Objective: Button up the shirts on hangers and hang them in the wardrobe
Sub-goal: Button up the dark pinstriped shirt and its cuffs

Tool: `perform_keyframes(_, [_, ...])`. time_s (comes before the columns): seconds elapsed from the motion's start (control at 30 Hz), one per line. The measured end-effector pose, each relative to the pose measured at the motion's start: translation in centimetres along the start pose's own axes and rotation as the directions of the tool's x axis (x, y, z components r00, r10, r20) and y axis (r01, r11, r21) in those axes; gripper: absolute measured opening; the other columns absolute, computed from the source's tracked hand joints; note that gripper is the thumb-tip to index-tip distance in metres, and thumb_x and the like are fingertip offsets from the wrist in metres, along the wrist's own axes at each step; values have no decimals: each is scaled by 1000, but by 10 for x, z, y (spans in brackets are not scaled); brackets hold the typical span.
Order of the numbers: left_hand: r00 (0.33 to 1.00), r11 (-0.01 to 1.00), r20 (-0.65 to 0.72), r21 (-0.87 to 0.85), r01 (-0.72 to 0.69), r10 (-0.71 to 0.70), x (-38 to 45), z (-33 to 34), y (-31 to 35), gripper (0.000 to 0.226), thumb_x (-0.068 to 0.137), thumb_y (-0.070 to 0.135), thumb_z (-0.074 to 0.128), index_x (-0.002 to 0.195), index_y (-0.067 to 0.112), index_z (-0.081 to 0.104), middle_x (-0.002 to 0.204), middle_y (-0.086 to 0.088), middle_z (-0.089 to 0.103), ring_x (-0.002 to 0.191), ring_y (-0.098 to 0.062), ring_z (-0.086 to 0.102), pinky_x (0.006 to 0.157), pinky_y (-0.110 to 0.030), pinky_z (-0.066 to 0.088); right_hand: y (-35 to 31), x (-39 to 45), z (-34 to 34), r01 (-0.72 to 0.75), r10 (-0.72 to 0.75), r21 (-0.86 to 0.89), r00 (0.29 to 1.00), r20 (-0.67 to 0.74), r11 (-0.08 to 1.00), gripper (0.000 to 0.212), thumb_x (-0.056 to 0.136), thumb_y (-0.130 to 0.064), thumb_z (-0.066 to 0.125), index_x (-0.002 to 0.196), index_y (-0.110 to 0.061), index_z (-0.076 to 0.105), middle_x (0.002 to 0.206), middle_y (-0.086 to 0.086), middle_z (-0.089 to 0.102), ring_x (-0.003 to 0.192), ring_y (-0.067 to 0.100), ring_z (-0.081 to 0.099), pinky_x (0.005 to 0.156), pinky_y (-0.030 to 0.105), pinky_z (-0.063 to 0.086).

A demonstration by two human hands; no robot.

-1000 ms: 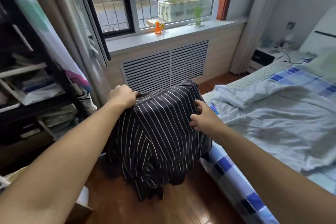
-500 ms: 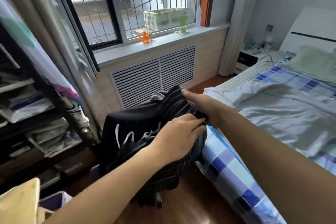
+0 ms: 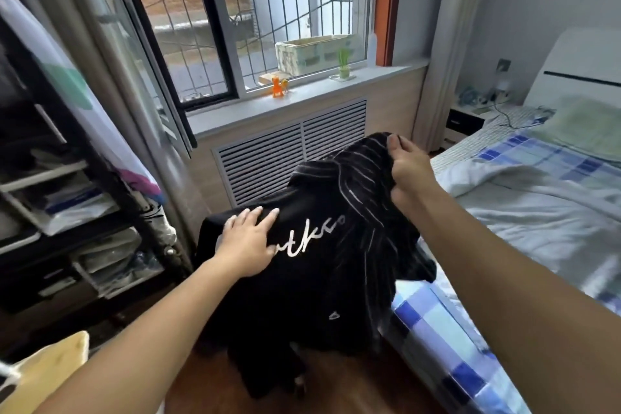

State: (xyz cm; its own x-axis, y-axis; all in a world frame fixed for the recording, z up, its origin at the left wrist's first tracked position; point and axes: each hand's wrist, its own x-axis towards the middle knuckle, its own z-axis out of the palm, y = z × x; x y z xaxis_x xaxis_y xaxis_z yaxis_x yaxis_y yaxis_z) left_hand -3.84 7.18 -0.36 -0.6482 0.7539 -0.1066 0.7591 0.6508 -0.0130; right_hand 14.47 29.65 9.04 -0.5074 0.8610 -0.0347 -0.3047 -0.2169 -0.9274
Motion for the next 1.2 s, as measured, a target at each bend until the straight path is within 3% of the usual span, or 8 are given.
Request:
perform_keyframes(0.3, [980,969,-6,148,196,-197,-3,-28,78,61,100,40,43,158,31,26,164,-13,21,150,-40,15,121,-58,14,-67,-44,-115,221,-200,99,961,-190,970,26,107,-21,49,101,-11,72,100,11,74,94,24,71,85,41,60])
perform_keyframes(0.4, [988,991,-149,-115,-62,44,-20,-52,152,79,99,49,54,161,32,8,168,-15,3,154,-38,7,123,-57,17,-111,-65,-152,314,-279,138,933,-225,939,24,107,-20,49,103,-10,71,107,14,73,98,29,71,89,46,60])
perform_keyframes(0.57, [839,731,-381,-426,-533,389,-69,-86,304,105,92,53,67,159,40,-13,169,-2,-4,156,-25,0,125,-49,11,-158,-111,-230,348,-329,68,924,-194,935,26,108,-20,47,102,-9,70,99,13,74,91,27,72,80,42,60])
perform_keyframes(0.77, [659,427,-555,-503,-752,508,-134,-70,503,44,93,20,58,136,30,57,132,5,65,124,-14,57,106,-33,41,-233,-190,-386,380,-371,8,907,-199,925,20,105,-18,50,103,-8,67,89,9,75,80,21,73,72,35,61])
perform_keyframes(0.9, [777,241,-487,-762,-601,398,-196,-59,620,35,92,3,51,106,25,74,105,12,74,99,7,63,89,-24,47,-275,-249,-537,259,-293,-148,910,-294,954,20,105,-13,50,101,-6,68,87,10,74,77,21,72,74,35,62])
perform_keyframes(1.0, [800,300,-403,-775,-557,444,-241,-60,691,17,93,17,55,93,14,72,88,-1,73,82,-7,63,79,-40,50,-269,-289,-650,-55,-146,-408,883,-446,911,23,104,-15,54,94,-3,70,88,17,73,78,26,68,75,40,58])
perform_keyframes(1.07, [757,377,-407,-686,-623,512,-269,-63,726,14,83,24,56,78,14,64,73,-1,65,72,-13,58,71,-42,47,-254,-310,-701,-255,-120,-613,856,-503,747,30,104,-23,56,81,-7,65,83,16,68,78,27,63,70,39,51])
perform_keyframes(1.2, [691,398,-391,-603,-692,608,-313,-72,780,11,84,11,65,82,21,59,74,5,62,72,-17,58,66,-36,45,-222,-359,-736,-78,-318,-759,876,-362,647,30,100,-46,57,114,-21,63,112,-6,54,102,10,56,79,22,42])
